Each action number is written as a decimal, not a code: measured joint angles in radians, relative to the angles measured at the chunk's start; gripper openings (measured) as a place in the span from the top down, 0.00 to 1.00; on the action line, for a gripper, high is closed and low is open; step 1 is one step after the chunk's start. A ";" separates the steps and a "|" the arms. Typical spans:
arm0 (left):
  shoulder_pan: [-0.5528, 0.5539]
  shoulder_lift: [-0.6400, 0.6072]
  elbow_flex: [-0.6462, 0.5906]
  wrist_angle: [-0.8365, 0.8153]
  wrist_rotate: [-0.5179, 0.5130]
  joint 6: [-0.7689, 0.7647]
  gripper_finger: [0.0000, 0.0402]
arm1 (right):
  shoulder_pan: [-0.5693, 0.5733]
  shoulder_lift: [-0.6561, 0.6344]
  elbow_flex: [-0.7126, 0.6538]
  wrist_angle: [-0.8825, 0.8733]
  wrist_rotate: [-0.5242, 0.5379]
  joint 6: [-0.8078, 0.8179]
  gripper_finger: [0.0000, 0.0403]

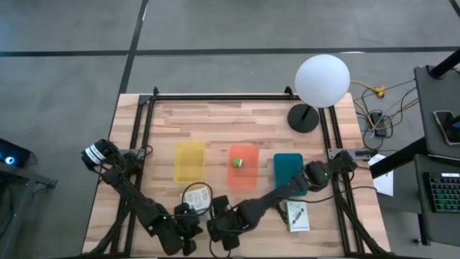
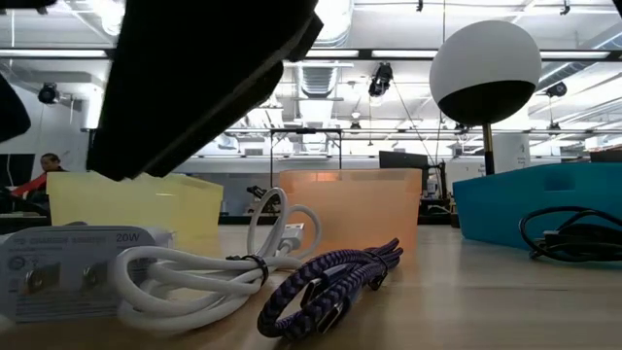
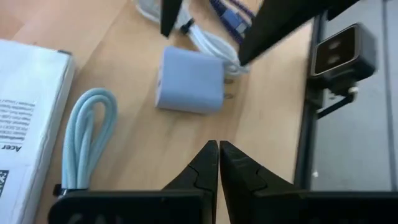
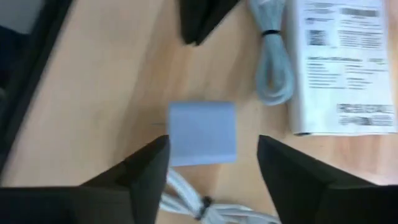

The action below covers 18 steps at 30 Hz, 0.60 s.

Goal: Pick and place items into bin
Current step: Put the white charger adapter into the orange bin

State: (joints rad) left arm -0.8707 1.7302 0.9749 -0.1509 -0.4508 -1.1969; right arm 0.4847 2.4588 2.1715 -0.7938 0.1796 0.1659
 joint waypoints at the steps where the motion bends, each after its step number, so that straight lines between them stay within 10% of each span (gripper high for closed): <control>1: 0.000 -0.005 -0.001 0.000 0.000 0.000 1.00 | 0.001 0.000 -0.001 0.001 -0.001 -0.001 0.36; 18: -0.004 -0.052 -0.016 -0.053 -0.001 0.006 1.00 | -0.028 0.019 -0.057 0.132 -0.040 0.014 0.21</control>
State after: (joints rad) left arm -0.8745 1.6786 0.9588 -0.2040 -0.4514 -1.1911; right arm 0.4565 2.4775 2.1148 -0.6619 0.1398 0.1801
